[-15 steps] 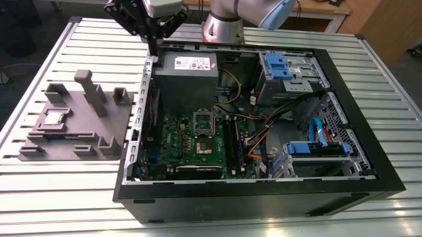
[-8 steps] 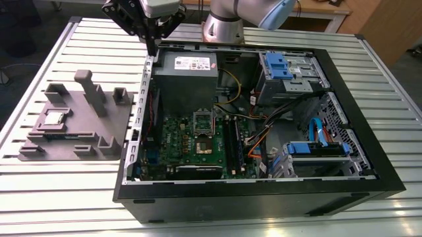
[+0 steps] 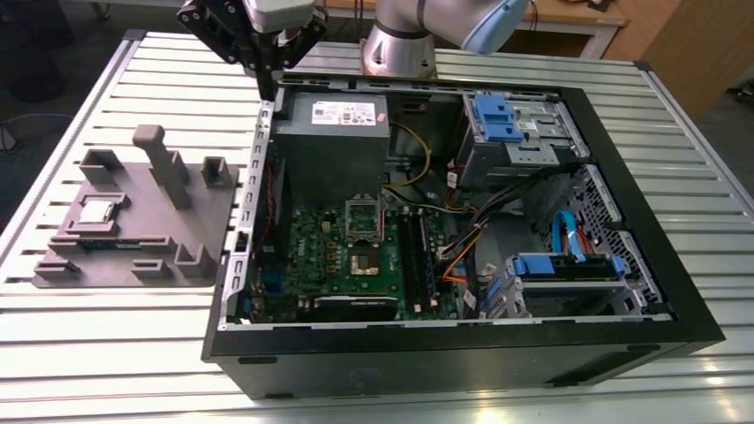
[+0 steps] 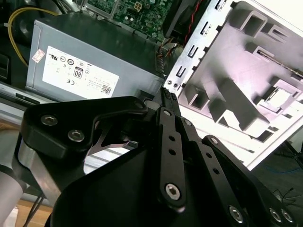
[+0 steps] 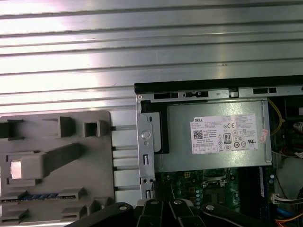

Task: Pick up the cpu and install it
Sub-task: 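Reach for the cpu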

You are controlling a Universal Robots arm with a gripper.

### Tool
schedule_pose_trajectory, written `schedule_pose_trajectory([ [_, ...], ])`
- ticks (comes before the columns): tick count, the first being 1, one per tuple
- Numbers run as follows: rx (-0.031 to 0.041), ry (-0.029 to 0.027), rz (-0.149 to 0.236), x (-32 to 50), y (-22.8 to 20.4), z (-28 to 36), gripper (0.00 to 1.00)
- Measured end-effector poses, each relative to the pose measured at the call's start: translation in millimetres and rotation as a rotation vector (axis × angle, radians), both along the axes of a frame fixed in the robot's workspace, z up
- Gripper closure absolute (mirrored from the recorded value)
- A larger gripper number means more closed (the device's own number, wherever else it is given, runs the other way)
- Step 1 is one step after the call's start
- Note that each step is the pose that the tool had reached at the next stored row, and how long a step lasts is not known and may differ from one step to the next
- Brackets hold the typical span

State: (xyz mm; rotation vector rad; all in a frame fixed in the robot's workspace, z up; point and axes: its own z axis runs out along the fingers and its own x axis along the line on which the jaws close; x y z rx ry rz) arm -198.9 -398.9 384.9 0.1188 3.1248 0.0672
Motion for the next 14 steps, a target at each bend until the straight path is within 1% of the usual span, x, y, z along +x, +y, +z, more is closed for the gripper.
schedule_pose_trajectory([
  [14,0.0,0.0023,0.0,-7.8,0.0,-1.1,0.9],
])
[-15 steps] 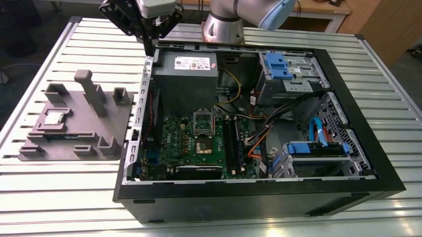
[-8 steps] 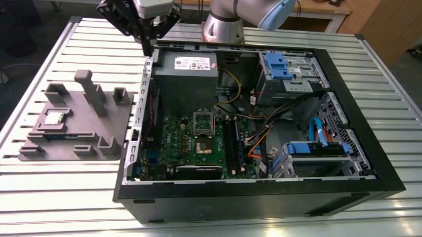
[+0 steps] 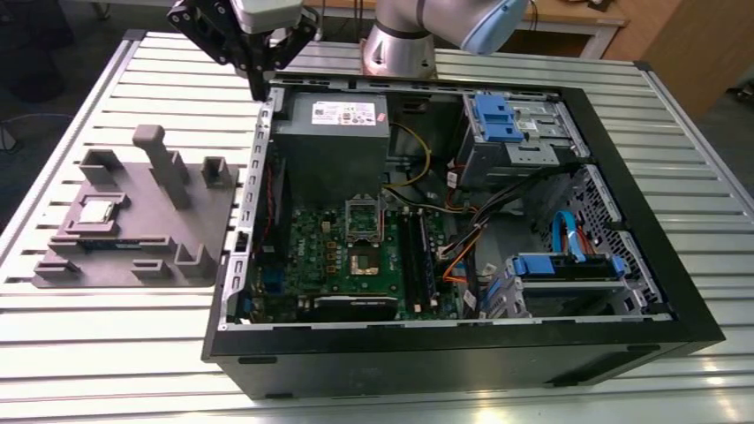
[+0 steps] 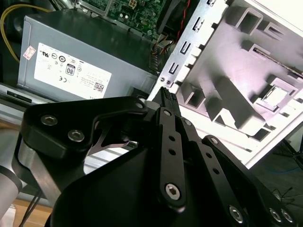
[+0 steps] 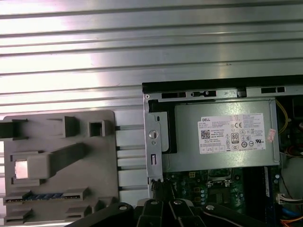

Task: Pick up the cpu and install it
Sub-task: 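Reach for the cpu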

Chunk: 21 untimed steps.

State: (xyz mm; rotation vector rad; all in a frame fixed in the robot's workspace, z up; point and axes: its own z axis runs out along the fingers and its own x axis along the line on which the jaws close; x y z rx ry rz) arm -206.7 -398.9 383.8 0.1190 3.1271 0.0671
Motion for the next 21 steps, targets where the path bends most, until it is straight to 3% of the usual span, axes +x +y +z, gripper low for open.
schedule_pose_trajectory([
  [21,0.0,0.0049,0.0,-10.8,0.0,-1.7,0.9],
])
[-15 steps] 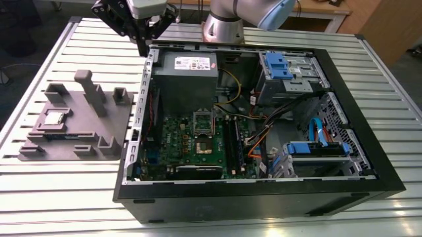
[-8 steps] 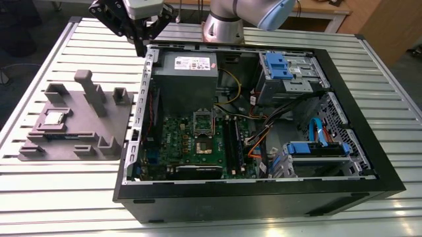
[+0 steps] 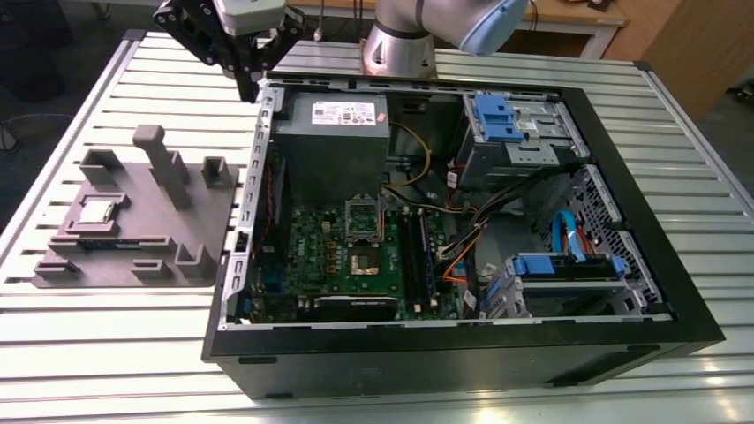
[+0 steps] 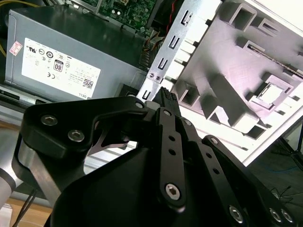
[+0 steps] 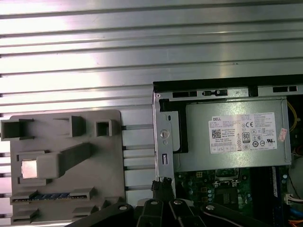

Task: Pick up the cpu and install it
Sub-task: 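Reach for the cpu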

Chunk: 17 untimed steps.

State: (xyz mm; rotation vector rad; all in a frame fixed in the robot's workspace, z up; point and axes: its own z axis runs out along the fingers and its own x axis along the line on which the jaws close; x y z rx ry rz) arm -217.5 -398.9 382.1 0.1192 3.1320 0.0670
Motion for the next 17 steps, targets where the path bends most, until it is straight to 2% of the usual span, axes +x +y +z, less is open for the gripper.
schedule_pose_trajectory([
  [17,0.0,0.0047,0.0,-8.1,0.0,-1.3,0.9],
])
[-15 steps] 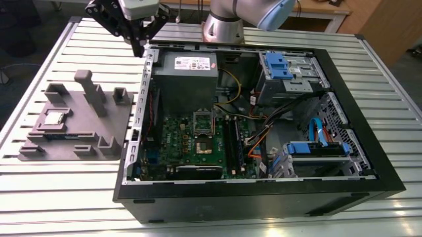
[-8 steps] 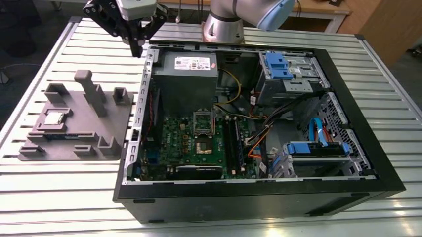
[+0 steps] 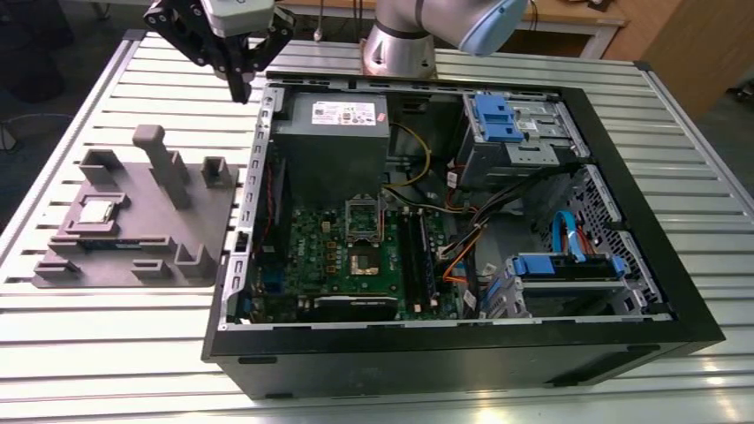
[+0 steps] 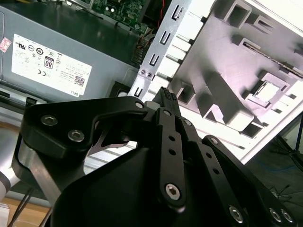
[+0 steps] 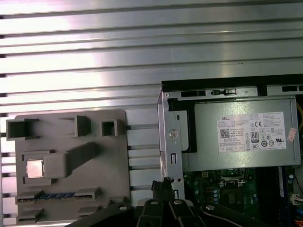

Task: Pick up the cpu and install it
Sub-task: 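Reach for the cpu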

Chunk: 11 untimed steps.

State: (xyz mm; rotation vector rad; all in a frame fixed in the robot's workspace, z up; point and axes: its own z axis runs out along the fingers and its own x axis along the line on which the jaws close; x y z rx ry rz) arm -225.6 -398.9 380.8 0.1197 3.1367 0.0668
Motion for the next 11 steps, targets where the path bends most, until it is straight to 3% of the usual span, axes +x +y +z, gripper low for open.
schedule_pose_trajectory([
  [11,0.0,0.0021,0.0,-7.8,0.0,-0.9,0.9],
])
